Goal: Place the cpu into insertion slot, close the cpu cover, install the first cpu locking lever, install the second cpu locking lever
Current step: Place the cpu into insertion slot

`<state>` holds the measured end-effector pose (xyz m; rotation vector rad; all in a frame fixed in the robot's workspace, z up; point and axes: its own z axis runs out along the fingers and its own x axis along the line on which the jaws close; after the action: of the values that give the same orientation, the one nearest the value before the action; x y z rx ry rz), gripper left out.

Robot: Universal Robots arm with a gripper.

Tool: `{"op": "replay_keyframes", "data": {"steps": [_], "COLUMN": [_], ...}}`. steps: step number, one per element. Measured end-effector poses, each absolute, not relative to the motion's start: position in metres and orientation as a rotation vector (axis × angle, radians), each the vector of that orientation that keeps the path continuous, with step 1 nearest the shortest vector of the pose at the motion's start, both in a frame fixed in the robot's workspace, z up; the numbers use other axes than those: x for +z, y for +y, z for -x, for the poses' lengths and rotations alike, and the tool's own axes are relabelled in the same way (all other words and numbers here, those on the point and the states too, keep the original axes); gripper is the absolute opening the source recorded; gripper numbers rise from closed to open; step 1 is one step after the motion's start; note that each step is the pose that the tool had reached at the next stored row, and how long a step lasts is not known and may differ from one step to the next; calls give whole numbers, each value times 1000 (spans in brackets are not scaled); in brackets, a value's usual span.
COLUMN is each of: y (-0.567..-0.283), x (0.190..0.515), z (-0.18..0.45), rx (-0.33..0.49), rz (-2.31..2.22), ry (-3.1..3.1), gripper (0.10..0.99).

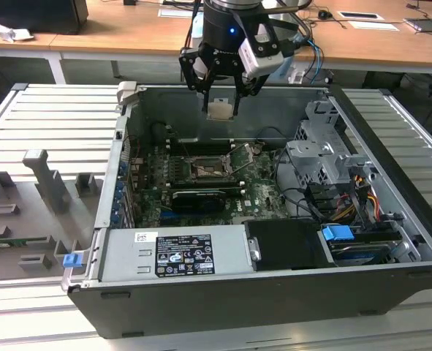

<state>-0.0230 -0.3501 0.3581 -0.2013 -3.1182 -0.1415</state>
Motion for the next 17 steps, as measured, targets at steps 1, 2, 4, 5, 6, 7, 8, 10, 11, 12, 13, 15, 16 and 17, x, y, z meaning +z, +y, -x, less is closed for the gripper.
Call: {"op": "replay_keyframes", "data": {"steps": [1,2,4,5,6,7,8,10,11,12,13,15,16,17], "y": [-350,-350,-350,-350,-350,-350,-350,-350,-350,-350,-350,-350,-350,-350], "x": [358,358,358,358,358,358,358,358,358,358,358,358,358,358], "z": [23,23,23,23,23,23,23,23,23,23,23,23,23,23], "rx": [-142,-142,-142,-142,-142,-142,-142,-142,-142,-142,-142,-142,-142,-142], "rz": [206,211,222,226,233,240,249,257,263,268,272,286,290,295], "ry": [-3118,-3118,-3117,-3117,-3117,-3117,-3116,-3116,-3115,-3115,-3115,-3114,-3114,-3113], "gripper": [529,529,529,529,529,529,529,529,529,529,529,529,529,529]}}
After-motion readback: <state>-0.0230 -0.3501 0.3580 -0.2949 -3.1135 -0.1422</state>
